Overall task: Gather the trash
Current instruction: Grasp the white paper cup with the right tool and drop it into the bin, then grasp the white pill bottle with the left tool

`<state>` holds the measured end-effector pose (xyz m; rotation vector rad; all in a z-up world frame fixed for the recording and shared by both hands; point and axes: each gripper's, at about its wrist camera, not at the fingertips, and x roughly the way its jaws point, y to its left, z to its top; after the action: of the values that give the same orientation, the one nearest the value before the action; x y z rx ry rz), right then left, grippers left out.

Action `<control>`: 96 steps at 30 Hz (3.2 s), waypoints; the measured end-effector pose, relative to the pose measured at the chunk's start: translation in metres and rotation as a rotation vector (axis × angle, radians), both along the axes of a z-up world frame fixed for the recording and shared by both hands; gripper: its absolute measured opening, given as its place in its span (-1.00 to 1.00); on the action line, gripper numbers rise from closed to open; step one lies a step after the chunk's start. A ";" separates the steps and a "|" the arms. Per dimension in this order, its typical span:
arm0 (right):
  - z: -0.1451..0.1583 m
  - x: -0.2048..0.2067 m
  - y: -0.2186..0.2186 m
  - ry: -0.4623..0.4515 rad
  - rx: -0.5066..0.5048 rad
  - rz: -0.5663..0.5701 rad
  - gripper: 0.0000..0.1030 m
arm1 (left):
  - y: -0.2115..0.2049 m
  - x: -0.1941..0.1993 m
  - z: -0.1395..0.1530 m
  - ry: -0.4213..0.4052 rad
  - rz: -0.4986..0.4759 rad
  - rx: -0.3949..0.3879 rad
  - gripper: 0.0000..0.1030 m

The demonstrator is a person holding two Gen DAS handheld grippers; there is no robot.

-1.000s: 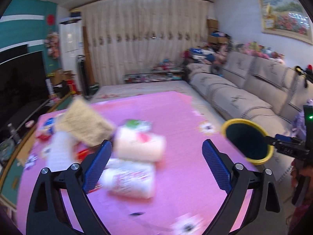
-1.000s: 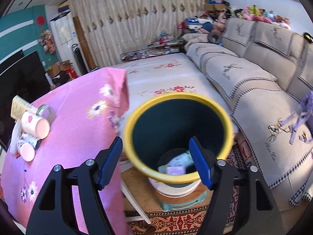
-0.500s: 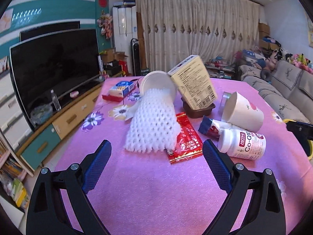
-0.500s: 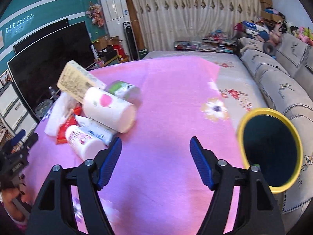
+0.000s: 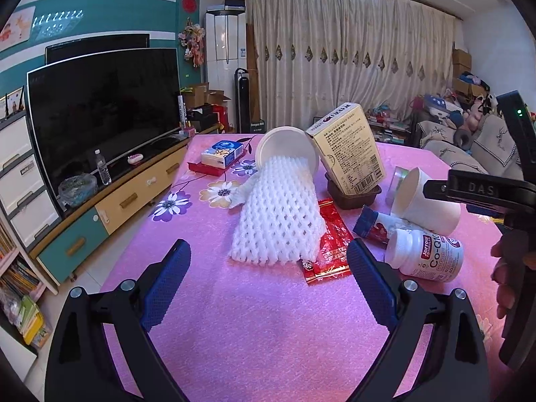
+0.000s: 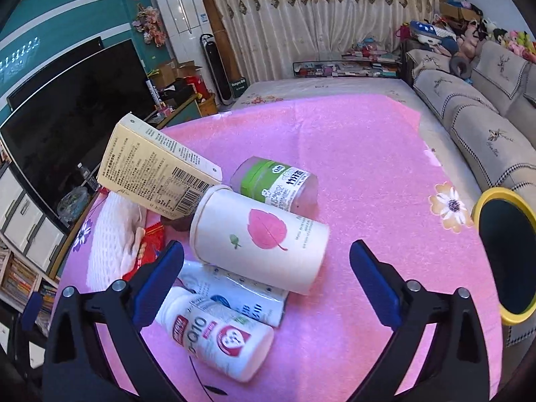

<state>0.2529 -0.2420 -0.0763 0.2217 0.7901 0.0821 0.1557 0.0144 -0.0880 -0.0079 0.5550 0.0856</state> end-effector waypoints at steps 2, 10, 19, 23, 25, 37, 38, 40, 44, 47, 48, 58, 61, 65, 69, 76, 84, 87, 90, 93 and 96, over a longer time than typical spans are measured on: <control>-0.002 0.006 0.004 0.009 0.004 -0.013 0.85 | 0.001 0.001 -0.001 0.006 0.013 -0.008 0.80; -0.012 0.018 0.009 0.044 0.007 -0.073 0.74 | 0.003 -0.001 -0.005 0.008 0.029 -0.025 0.80; 0.001 -0.010 -0.004 -0.048 0.012 -0.085 0.63 | 0.003 -0.002 -0.006 0.001 0.033 -0.024 0.80; 0.013 -0.031 -0.025 -0.099 -0.007 -0.113 0.63 | 0.002 -0.002 -0.006 -0.001 0.033 -0.017 0.80; 0.018 -0.038 -0.039 -0.107 -0.014 -0.126 0.63 | 0.001 -0.002 -0.006 -0.002 0.035 -0.014 0.80; 0.027 -0.079 -0.191 -0.097 -0.119 -0.366 0.64 | -0.006 -0.002 -0.006 -0.007 0.025 0.027 0.80; 0.022 -0.079 -0.204 -0.079 -0.119 -0.384 0.64 | -0.007 -0.002 -0.006 -0.007 0.023 0.031 0.80; 0.009 -0.077 -0.229 -0.034 -0.108 -0.413 0.64 | -0.009 -0.001 -0.006 -0.004 0.019 0.040 0.80; -0.021 -0.066 -0.255 0.047 -0.130 -0.451 0.64 | -0.012 0.001 -0.007 0.011 0.017 0.054 0.80; -0.039 -0.057 -0.265 0.094 -0.154 -0.462 0.64 | -0.015 0.000 -0.007 0.014 0.013 0.065 0.80; -0.045 -0.055 -0.270 0.111 -0.160 -0.467 0.64 | -0.016 0.000 -0.007 0.014 0.010 0.070 0.80; -0.077 -0.043 -0.292 0.203 -0.128 -0.474 0.65 | -0.038 0.003 -0.009 0.023 -0.035 0.169 0.80; -0.076 -0.042 -0.293 0.206 -0.131 -0.467 0.66 | -0.043 0.005 -0.011 0.038 -0.048 0.194 0.80; -0.066 -0.045 -0.294 0.187 -0.131 -0.464 0.72 | -0.048 0.009 -0.013 0.061 -0.064 0.219 0.80; -0.049 -0.054 -0.293 0.148 -0.121 -0.473 0.72 | -0.054 0.010 -0.015 0.067 -0.093 0.237 0.81; -0.020 -0.072 -0.283 0.060 -0.112 -0.471 0.74 | -0.082 0.013 -0.001 0.013 -0.205 0.186 0.81; -0.009 -0.075 -0.274 0.025 -0.108 -0.446 0.75 | -0.096 0.021 -0.007 0.074 -0.303 0.112 0.80; -0.006 -0.077 -0.268 0.006 -0.108 -0.429 0.75 | -0.101 0.027 -0.011 0.107 -0.360 0.079 0.81; -0.007 -0.079 -0.264 -0.002 -0.098 -0.406 0.76 | -0.107 0.030 -0.012 0.130 -0.418 0.050 0.81; -0.011 -0.078 -0.261 -0.004 -0.083 -0.387 0.76 | -0.111 0.038 -0.013 0.163 -0.456 0.031 0.81; -0.013 -0.076 -0.260 -0.008 -0.063 -0.375 0.76 | -0.108 0.051 -0.015 0.211 -0.496 -0.016 0.81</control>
<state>0.1769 -0.5022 -0.0898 0.3061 0.7307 -0.2950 0.2069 -0.0939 -0.1029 0.1241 0.7541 -0.4059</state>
